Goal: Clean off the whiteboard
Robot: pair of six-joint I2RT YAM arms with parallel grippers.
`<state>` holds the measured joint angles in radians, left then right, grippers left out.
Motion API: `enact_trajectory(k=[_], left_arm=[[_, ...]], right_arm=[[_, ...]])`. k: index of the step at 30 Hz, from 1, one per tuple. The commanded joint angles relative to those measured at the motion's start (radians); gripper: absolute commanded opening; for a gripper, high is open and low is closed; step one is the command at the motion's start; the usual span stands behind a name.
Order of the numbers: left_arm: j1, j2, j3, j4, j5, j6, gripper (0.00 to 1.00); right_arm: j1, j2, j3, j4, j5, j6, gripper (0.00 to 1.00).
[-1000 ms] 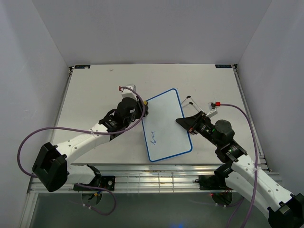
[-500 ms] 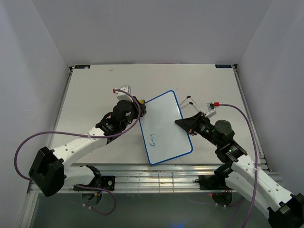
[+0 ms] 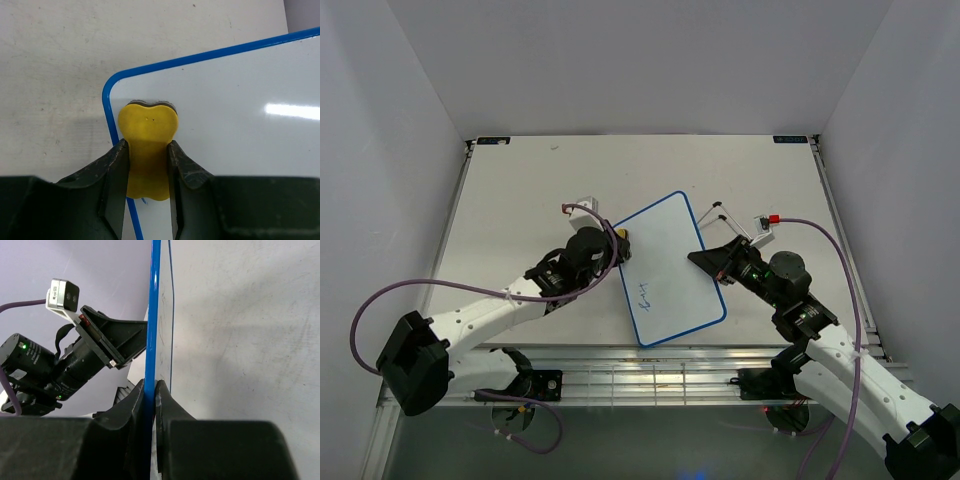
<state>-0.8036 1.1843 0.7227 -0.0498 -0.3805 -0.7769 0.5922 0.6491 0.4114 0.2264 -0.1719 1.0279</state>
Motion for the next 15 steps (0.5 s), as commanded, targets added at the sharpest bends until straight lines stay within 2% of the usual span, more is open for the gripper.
enact_trajectory(k=[1,8,15], left_arm=[[-0.063,0.031,0.001,-0.12,-0.037,-0.058,0.0],[-0.109,0.011,-0.043,-0.105,-0.057,-0.128,0.0],[-0.175,-0.047,-0.094,-0.018,-0.025,-0.15,0.0]], right_arm=[[0.017,-0.048,0.079,0.335,-0.029,0.083,0.08],[0.017,-0.049,0.083,0.34,-0.028,0.086,0.08],[0.017,-0.043,0.073,0.369,-0.034,0.104,0.08]])
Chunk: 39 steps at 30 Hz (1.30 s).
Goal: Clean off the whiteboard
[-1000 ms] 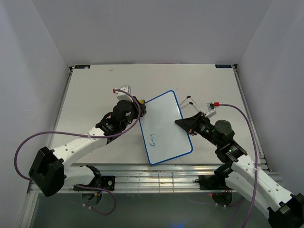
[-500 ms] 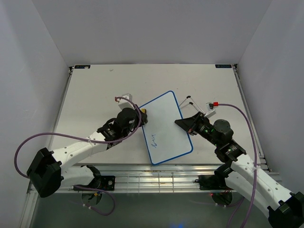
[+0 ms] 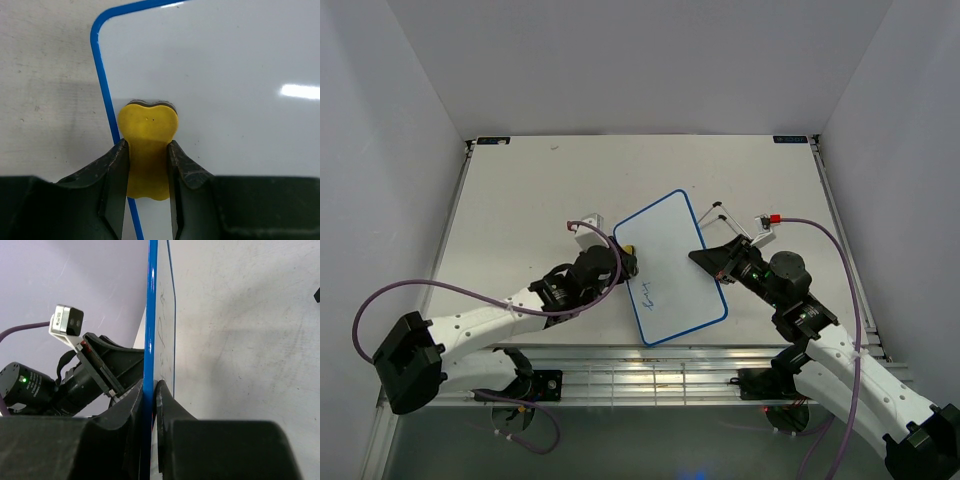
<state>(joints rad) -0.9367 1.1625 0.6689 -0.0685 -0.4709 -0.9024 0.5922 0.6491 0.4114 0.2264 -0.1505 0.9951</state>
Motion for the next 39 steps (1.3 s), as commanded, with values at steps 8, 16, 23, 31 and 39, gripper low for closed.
enact_trajectory(k=[8,16,23,31,39], left_arm=[[-0.158,-0.049,-0.055,0.036,0.04,-0.065,0.0],[-0.292,-0.012,-0.092,0.009,-0.024,-0.159,0.0],[-0.335,0.037,-0.071,-0.08,-0.063,-0.233,0.0],[-0.288,0.011,-0.023,-0.125,-0.106,-0.188,0.0],[-0.124,-0.012,0.024,-0.024,-0.031,-0.009,0.0]], right_arm=[[0.017,-0.04,0.064,0.393,-0.052,0.157,0.08],[0.017,-0.026,0.124,0.357,-0.021,0.137,0.08],[0.017,-0.016,0.168,0.312,0.015,0.102,0.08],[0.017,-0.023,0.127,0.284,0.031,0.091,0.08],[0.017,-0.028,0.09,0.306,-0.02,0.128,0.08]])
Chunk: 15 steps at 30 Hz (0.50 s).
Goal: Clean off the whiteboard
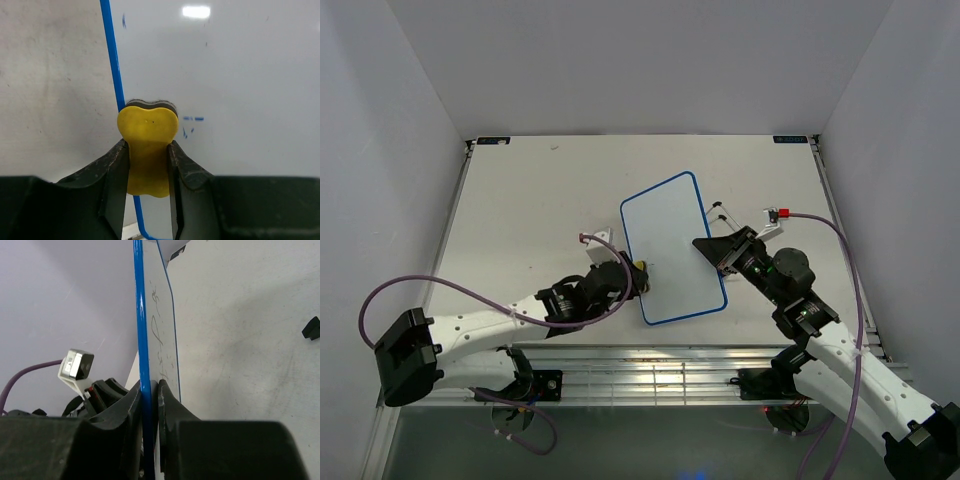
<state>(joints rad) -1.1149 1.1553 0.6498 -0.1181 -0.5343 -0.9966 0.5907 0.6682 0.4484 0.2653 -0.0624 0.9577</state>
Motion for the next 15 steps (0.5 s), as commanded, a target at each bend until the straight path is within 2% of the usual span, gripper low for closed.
enact_trajectory(k=[1,8,15], left_arm=[[0.067,-0.002,0.053,0.049,0.042,0.102,0.0],[0.107,0.041,0.129,0.15,0.094,0.228,0.0],[0.092,0.087,0.116,0.173,0.158,0.194,0.0]], right_arm=[[0.018,-0.05,0.043,0.273,-0.112,0.171,0.08],[0.018,-0.068,0.001,0.282,-0.125,0.193,0.08],[0.018,-0.065,0.018,0.278,-0.103,0.185,0.08]])
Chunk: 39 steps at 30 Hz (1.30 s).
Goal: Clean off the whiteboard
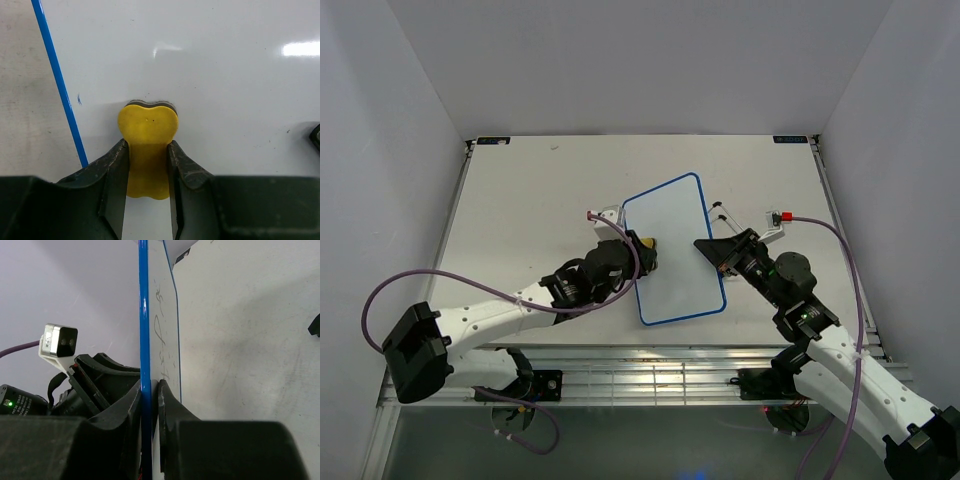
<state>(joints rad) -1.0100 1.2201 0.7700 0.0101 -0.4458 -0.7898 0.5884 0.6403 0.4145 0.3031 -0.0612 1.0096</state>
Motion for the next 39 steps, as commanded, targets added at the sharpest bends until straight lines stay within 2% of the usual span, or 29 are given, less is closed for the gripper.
enact_trajectory(k=[1,8,11,14,24,31,39], left_arm=[[-0.019,0.022,-0.018,0.047,0.07,-0.022,0.0],[-0.029,0.024,-0.121,0.044,0.041,-0.089,0.0],[0.011,0.024,-0.149,0.013,0.035,-0.107,0.0],[0.097,0.015,-0.188,0.05,0.094,-0.101,0.0],[0.211,0.033,-0.124,0.074,0.154,-0.028,0.0],[0.197,0.076,-0.081,0.123,0.26,-0.016,0.0],[0.082,0.134,-0.006,0.134,0.277,0.017,0.0]], right_arm=[[0.021,-0.037,0.056,0.237,-0.103,0.13,0.08],[0.021,-0.016,0.093,0.237,-0.101,0.126,0.08],[0.021,-0.018,0.102,0.231,-0.111,0.123,0.08],[0.021,-0.024,0.098,0.219,-0.112,0.118,0.08],[0.021,-0.019,0.041,0.212,-0.117,0.109,0.08],[0.021,-0.002,0.024,0.217,-0.129,0.089,0.08],[0.021,0.019,0.027,0.211,-0.143,0.057,0.08]])
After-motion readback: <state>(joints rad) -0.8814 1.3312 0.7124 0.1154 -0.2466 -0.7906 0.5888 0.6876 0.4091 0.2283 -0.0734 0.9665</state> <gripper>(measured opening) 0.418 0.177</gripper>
